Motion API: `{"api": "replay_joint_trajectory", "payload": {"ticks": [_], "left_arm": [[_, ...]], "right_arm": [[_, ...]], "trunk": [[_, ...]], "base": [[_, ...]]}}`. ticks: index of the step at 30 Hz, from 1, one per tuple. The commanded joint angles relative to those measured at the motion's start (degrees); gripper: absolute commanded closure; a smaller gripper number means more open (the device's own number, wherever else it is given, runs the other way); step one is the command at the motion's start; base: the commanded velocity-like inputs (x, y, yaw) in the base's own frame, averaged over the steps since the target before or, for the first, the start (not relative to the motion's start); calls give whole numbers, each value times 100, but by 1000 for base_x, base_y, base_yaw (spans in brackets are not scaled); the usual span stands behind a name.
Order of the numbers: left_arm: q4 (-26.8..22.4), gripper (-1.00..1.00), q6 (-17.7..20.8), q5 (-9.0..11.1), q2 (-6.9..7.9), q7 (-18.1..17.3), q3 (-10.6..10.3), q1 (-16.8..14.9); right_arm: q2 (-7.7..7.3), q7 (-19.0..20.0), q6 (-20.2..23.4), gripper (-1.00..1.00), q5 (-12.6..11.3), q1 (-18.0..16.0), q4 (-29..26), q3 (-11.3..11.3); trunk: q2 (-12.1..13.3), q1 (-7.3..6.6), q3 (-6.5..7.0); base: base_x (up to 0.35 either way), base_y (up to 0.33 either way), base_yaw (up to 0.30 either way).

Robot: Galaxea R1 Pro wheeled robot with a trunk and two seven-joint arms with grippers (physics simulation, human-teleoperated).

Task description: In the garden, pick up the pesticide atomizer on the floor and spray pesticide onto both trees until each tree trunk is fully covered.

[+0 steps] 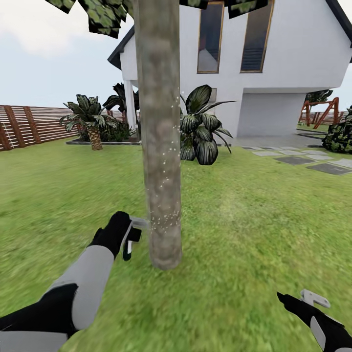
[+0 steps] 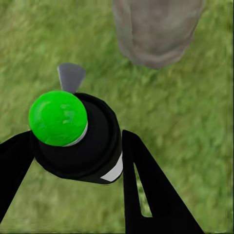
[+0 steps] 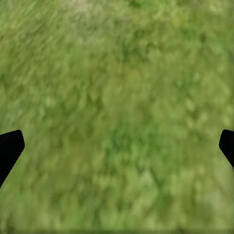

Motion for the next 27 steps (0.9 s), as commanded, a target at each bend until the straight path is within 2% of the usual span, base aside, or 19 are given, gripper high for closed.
{"api": "replay_joint_trajectory", "payload": {"ticks": [1, 4, 6, 10, 18, 21, 24, 27], "left_arm": [[-127, 100, 243, -16, -23, -187, -13, -14], [-303, 100, 510, -21, -44, -495, -156, -112], [-334, 100, 573, -17, -47, -561, -242, -300], [-342, 100, 609, -35, -46, -640, -281, -491], [-344, 100, 615, -69, 31, -646, -309, -578], [-336, 100, 622, -320, 83, -646, -317, -946], [-330, 100, 637, -601, 92, -646, -318, -1147], [-323, 100, 645, -701, 91, -646, -318, -1316]], "right_arm": [[0, 0, 0, -100, 0, 0, 0, 0], [-1, 0, 0, -100, 0, 0, 0, -4], [-1, 0, 0, -100, 0, 0, 0, -1], [-1, 0, 0, -100, 0, 0, 0, -8], [-1, 0, 0, -100, 0, 0, 0, -9], [-1, 0, 0, -100, 0, 0, 0, -9], [-1, 0, 0, -100, 0, 0, 0, -9], [-1, 0, 0, -100, 0, 0, 0, -9]], "trunk": [[0, 0, -1], [0, 0, -1], [0, 0, -1], [0, 0, -1], [0, 0, -1], [0, 0, -1], [0, 0, -1], [0, 0, -1]], "base": [[0, 0, 0], [0, 0, 0], [0, 0, 0], [0, 0, -74], [0, 0, -218], [0, 0, -27], [0, 0, -4], [0, 0, 0]]}}
